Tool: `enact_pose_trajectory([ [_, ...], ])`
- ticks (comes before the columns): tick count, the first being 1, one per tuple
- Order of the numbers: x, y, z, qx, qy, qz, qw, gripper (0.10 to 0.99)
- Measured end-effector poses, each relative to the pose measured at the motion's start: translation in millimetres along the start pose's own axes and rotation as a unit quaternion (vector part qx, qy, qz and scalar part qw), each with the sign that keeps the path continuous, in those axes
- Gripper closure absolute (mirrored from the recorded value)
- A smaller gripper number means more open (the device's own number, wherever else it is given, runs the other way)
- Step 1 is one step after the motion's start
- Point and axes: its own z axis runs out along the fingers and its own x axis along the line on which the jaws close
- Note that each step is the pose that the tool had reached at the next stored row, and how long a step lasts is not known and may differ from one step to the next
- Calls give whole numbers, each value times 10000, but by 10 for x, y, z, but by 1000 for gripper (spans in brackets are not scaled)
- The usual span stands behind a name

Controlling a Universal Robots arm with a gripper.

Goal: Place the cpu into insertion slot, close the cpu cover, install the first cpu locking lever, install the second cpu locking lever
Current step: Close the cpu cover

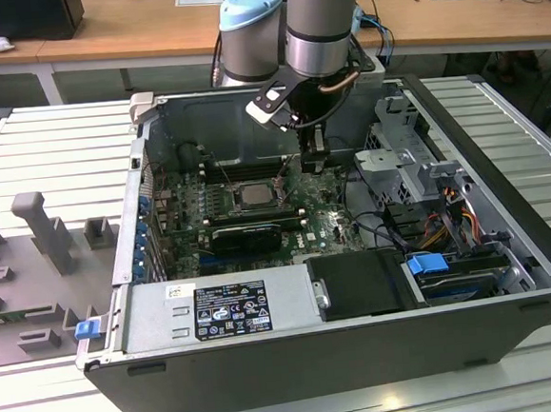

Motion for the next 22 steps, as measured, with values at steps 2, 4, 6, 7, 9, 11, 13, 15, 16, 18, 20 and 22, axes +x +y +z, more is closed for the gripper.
enact_pose_trajectory([
  [2,0,-2,0,0,0,0,10000,980],
  [4,0,-8,0,0,0,0,10000,980],
  [6,-1,-24,-1,0,0,0,10000,980],
  [7,-1,-28,-1,0,0,0,10000,980],
  [9,-1,-36,-1,0,0,0,10000,980],
  [11,-1,-42,-1,0,0,0,10000,980],
  [13,-1,-46,-1,0,0,-1,10000,980],
  [15,-1,-50,-1,0,0,0,10000,980],
  [16,-1,-51,-1,0,0,0,10000,980],
  [18,-2,-54,-1,0,0,0,10000,980],
  [20,-2,-57,-2,0,0,0,10000,980],
  [22,-2,-61,-1,0,0,0,10000,980],
])
